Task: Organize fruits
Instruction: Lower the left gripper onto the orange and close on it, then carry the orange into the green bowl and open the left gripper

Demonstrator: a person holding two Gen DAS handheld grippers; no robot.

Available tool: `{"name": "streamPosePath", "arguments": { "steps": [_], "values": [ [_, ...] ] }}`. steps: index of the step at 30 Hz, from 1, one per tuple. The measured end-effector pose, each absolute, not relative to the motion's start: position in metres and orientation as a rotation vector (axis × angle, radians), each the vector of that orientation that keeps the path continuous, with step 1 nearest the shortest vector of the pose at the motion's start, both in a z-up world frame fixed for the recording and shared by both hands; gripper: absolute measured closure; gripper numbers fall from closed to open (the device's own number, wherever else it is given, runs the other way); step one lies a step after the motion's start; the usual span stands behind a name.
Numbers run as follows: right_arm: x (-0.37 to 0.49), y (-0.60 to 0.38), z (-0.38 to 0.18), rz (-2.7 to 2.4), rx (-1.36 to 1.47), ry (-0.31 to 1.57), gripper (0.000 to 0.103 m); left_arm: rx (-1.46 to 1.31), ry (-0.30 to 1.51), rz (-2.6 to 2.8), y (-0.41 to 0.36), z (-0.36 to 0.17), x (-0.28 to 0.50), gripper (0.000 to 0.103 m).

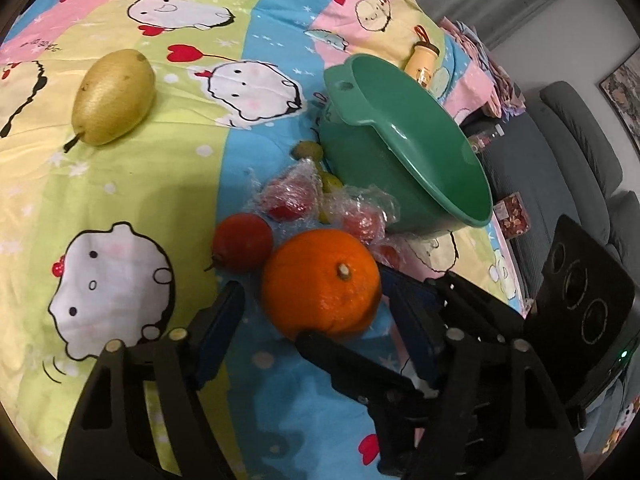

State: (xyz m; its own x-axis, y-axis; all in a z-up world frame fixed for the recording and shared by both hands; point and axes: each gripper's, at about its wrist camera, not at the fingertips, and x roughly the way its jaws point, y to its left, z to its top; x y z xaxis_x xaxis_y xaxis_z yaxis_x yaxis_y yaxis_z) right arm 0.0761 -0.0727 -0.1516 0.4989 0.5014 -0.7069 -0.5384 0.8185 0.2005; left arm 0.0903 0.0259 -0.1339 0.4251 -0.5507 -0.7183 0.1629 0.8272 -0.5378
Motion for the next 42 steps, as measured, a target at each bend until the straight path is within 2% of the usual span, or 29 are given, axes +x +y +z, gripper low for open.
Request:
{"name": "streamPosePath", "arguments": {
  "steps": [16,30,42],
  "values": [
    [0.072,-0.074,-0.151,0.619,-0.017,0.822,0.039,-0.350,1.040,-0.433,0.016,-0.132,0.082,0.038],
    [0.045,-0.080,-0.114,0.632,0.004,0.721,0.039,-0.286,0.915,-0.433,0.009,-0.083,0.054,0.039],
    [0.042,-0.102,-0.083,0.597,0.038,0.616,0.039,-0.210,0.831,-0.472,-0.013,-0.048,0.059,0.040]
  ]
}}
